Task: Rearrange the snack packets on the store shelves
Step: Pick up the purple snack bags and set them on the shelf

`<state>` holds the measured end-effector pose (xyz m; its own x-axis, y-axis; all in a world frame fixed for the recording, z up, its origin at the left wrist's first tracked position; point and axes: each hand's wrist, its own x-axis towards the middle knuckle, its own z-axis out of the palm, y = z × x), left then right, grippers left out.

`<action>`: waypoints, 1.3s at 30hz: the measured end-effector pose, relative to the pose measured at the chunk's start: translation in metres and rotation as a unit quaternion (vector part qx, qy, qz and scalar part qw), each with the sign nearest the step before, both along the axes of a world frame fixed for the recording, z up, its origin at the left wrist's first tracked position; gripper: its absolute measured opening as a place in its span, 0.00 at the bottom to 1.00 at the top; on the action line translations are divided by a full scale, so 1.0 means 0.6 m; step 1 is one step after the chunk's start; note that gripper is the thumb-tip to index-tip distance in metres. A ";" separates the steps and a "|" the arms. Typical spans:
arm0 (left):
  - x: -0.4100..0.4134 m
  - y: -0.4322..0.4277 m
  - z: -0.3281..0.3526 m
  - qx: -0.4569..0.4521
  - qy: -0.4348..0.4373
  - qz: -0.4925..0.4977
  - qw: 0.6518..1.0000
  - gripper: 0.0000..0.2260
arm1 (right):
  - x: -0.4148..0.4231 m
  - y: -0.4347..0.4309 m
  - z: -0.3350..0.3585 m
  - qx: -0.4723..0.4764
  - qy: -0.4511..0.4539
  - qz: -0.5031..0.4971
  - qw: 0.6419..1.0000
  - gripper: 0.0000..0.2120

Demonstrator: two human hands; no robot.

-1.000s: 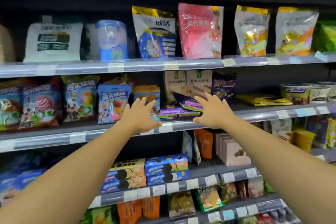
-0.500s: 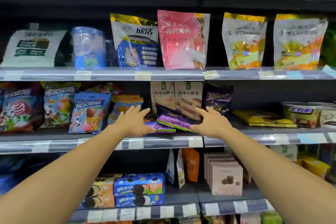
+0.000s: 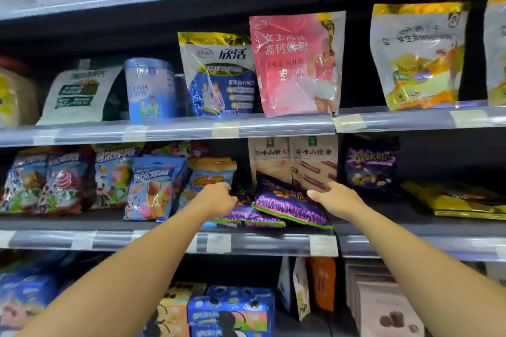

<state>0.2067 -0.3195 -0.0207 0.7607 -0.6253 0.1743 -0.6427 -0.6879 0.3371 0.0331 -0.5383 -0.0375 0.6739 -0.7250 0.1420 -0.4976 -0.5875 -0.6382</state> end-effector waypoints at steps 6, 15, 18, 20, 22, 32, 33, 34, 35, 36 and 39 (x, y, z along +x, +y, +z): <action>0.051 -0.055 -0.017 -0.032 0.022 0.068 0.997 0.15 | 0.064 -0.036 -0.018 0.168 -0.006 -0.020 0.986 0.38; 0.089 -0.107 -0.023 0.087 0.062 0.078 0.991 0.29 | 0.101 -0.064 -0.029 0.300 0.010 -0.020 0.954 0.34; 0.083 -0.104 -0.017 0.009 0.194 0.058 0.979 0.21 | 0.096 -0.078 -0.025 0.324 -0.003 -0.023 0.946 0.33; 0.065 -0.098 -0.012 -0.065 0.306 0.045 0.949 0.13 | 0.092 -0.091 -0.025 0.338 -0.001 -0.029 0.941 0.29; 0.056 -0.096 -0.004 -0.079 0.338 0.037 0.937 0.16 | 0.087 -0.099 -0.024 0.366 -0.011 -0.033 0.930 0.22; 0.072 -0.091 -0.014 -0.173 0.516 0.048 0.838 0.20 | 0.079 -0.105 -0.031 0.411 -0.095 -0.011 0.907 0.19; 0.074 -0.092 -0.016 -0.192 0.525 0.046 0.828 0.19 | 0.079 -0.104 -0.035 0.401 -0.101 -0.020 0.911 0.14; 0.074 -0.093 -0.018 -0.210 0.531 0.040 0.820 0.18 | 0.079 -0.103 -0.036 0.393 -0.111 -0.028 0.912 0.10; 0.076 -0.095 -0.020 -0.226 0.533 0.030 0.814 0.17 | 0.077 -0.103 -0.035 0.386 -0.111 -0.031 0.915 0.07; 0.078 -0.098 -0.023 -0.236 0.532 0.018 0.813 0.15 | 0.075 -0.107 -0.033 0.384 -0.102 -0.032 0.917 0.06; 0.090 -0.109 -0.033 -0.215 0.520 -0.002 0.827 0.07 | 0.061 -0.118 -0.025 0.398 -0.071 -0.055 0.913 0.09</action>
<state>0.2604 -0.3848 -0.0403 0.6380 -0.6779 -0.3652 0.1460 -0.3591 0.9218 0.0696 -0.6089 -0.0525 0.6068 -0.6988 -0.3788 -0.4054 0.1379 -0.9037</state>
